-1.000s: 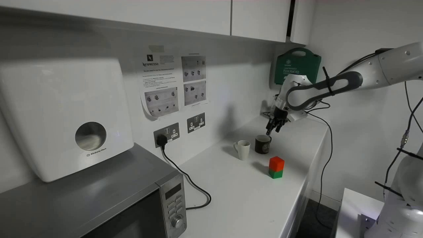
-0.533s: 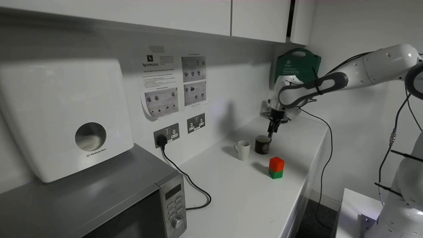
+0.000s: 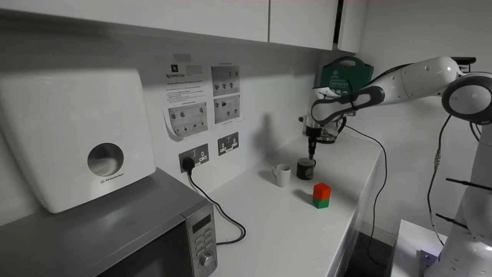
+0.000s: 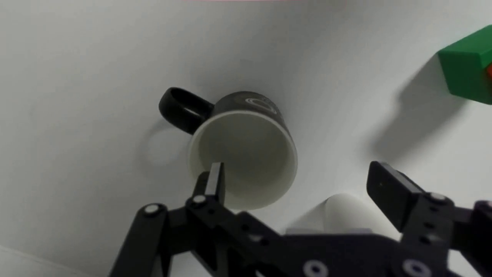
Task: Move the black and white mugs forward
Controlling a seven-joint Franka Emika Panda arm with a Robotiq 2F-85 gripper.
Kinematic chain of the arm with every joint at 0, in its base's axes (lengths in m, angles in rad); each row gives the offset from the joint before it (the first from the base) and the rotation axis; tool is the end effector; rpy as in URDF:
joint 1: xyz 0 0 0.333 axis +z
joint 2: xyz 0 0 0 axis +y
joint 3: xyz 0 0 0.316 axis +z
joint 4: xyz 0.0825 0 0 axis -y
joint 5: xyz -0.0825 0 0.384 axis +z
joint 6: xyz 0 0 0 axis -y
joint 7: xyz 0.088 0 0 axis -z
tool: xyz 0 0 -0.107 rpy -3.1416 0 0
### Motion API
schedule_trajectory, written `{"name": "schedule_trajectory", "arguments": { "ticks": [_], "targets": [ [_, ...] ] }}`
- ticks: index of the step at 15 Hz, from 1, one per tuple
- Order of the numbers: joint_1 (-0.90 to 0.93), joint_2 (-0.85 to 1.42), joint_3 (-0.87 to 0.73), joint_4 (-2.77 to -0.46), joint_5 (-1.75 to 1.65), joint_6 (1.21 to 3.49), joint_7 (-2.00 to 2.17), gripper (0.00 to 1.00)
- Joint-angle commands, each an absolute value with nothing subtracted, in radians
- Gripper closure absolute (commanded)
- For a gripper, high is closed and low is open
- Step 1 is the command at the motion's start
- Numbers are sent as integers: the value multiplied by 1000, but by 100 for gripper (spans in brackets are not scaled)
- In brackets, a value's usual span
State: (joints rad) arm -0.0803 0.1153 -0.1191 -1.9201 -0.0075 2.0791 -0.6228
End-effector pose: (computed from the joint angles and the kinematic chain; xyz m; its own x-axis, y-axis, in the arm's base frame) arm 0.5797 -0.1156 0.4365 0.9093 0.4154 0.0242 0.4142 -0.9092 0.0425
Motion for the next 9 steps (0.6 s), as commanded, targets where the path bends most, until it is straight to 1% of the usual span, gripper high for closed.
{"name": "schedule_trajectory", "arguments": {
  "ticks": [1,4,9],
  "targets": [
    [-110,212,-97,-1770,-22,1997,-775,0],
    [-118,268,-89,-1695,-12,1951,-843,0],
    [-129,328,-69,-1629,2,1881,-829,0]
  ]
}}
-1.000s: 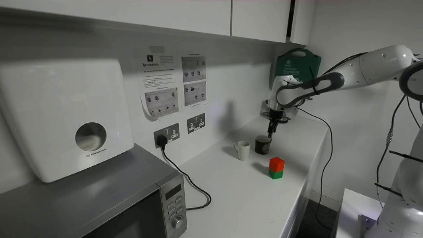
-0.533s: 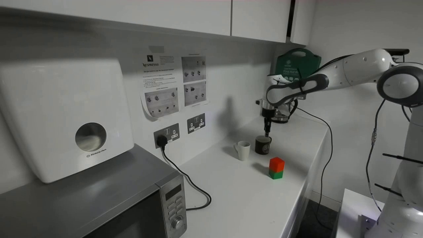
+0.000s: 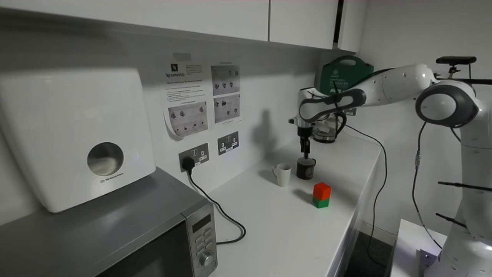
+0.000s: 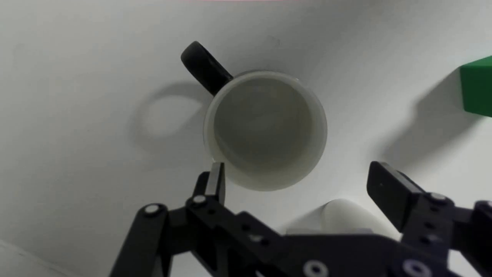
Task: Move the black and white mugs forward
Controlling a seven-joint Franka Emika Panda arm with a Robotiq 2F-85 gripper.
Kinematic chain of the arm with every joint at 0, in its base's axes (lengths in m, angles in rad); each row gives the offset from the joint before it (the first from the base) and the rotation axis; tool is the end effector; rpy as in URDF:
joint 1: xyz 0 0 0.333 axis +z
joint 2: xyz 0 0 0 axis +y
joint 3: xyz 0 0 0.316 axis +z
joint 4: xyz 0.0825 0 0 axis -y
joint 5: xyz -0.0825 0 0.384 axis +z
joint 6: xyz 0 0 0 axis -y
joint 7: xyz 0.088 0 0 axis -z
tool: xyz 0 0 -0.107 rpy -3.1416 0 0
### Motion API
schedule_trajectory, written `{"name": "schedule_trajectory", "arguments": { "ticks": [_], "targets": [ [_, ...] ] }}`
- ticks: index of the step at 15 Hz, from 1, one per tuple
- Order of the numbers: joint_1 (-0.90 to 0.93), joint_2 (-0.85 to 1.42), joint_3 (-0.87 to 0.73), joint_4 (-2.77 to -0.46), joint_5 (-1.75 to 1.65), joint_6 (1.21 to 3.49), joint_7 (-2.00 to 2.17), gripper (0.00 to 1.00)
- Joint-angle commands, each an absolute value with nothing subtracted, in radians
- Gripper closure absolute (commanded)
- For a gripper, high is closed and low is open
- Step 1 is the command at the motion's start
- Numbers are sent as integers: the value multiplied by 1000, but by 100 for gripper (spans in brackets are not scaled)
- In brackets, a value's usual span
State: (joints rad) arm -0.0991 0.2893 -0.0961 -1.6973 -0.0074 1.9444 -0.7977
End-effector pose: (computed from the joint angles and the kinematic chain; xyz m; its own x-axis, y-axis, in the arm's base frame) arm 0.6259 -0.1192 0.4229 0.8191 0.5712 -0.0531 0.5717 -0.8204 -0.0055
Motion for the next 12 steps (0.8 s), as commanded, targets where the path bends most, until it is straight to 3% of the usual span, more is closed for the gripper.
{"name": "schedule_trajectory", "arguments": {
  "ticks": [1,12],
  "targets": [
    [-132,336,-64,-1620,6,1869,-823,0],
    [-139,338,-37,-1673,161,1875,-703,0]
  ]
}}
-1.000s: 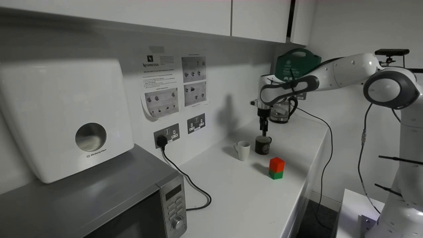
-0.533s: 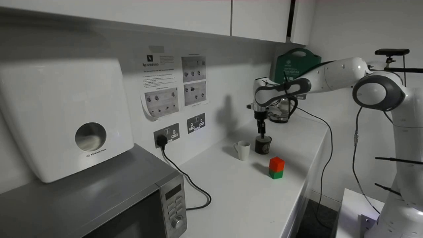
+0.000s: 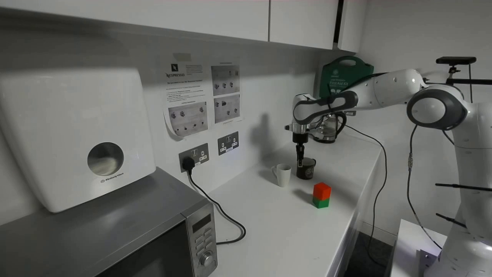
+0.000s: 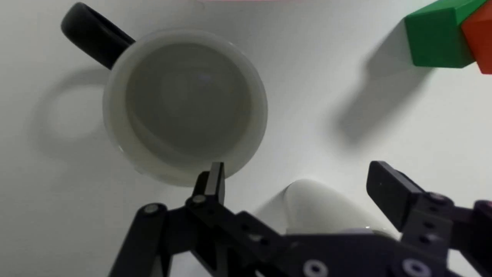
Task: Move the black and white mugs forward
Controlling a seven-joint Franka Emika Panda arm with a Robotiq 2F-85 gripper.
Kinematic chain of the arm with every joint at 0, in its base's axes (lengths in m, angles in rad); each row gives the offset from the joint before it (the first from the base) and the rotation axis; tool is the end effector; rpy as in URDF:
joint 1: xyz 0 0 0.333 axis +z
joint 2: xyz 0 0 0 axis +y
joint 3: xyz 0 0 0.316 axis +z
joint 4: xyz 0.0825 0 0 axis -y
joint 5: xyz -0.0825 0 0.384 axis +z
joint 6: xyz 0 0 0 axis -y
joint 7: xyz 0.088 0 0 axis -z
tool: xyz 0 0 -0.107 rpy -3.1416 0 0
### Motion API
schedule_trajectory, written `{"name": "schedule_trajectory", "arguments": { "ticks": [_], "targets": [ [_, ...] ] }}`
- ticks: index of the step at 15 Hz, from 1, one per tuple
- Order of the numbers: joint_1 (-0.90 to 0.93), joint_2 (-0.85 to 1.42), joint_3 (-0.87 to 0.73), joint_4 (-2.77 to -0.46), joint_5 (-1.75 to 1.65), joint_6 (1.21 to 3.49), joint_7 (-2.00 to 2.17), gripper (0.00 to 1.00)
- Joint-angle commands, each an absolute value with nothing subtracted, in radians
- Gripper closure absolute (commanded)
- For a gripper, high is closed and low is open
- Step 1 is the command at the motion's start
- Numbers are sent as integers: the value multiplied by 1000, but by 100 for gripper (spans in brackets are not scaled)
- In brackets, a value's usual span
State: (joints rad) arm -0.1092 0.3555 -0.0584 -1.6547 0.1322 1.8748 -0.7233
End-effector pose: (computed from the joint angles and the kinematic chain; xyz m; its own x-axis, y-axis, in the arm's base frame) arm 0.6362 -0.0939 0.3947 0.8708 0.4903 -0.0363 0.4788 -0.8624 -0.1643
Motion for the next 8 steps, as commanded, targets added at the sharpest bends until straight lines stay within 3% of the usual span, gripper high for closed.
{"name": "schedule_trajectory", "arguments": {
  "ticks": [1,8],
  "targets": [
    [-140,339,-40,-1675,160,1880,-691,0],
    [-158,304,-53,-1730,184,2013,-479,0]
  ]
}}
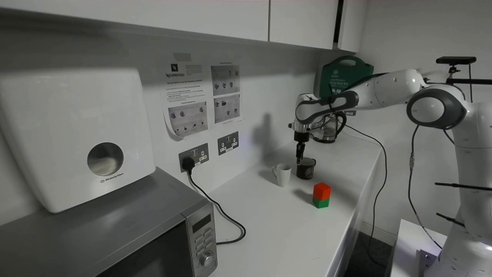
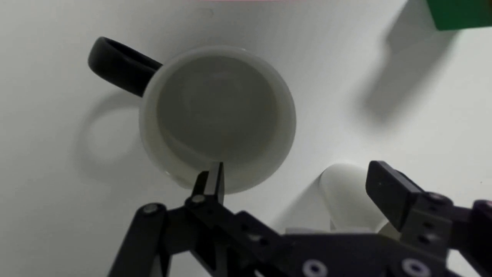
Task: Move the black and white mugs forward
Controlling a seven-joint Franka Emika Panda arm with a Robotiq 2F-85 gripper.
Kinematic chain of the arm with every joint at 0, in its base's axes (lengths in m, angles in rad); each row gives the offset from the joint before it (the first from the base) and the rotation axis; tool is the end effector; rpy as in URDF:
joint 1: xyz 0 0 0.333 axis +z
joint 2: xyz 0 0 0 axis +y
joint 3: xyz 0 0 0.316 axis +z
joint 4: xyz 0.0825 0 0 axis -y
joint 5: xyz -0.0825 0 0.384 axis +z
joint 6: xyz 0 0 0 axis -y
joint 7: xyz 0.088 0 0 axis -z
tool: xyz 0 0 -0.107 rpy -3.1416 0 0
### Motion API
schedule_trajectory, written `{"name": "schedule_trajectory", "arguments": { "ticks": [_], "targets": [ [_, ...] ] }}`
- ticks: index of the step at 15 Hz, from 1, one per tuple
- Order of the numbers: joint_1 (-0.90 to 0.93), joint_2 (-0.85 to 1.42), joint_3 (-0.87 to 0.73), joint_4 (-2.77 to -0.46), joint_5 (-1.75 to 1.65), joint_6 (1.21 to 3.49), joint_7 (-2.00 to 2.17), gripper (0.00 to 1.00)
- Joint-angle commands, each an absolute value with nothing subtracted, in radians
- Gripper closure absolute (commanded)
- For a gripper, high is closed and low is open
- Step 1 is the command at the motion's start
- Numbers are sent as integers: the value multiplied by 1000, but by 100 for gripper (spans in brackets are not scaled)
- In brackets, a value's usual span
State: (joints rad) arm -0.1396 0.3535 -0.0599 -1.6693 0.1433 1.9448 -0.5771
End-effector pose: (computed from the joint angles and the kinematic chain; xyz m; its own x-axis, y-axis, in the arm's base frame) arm 0.6377 -0.1154 0.3947 0.9481 0.3178 -0.0078 0.3140 -0.9399 -0.1339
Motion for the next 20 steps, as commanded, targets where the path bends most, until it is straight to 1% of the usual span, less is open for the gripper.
{"name": "schedule_trajectory", "arguments": {
  "ticks": [1,7,11,15,20],
  "targets": [
    [-158,298,-53,-1740,190,2039,-435,0],
    [-125,226,-70,-1857,176,2172,-118,0],
    [-111,163,-78,-1925,158,2192,48,0],
    [-103,142,-82,-1946,126,2187,148,0],
    [-94,193,-86,-1907,73,2166,255,0]
  ]
}}
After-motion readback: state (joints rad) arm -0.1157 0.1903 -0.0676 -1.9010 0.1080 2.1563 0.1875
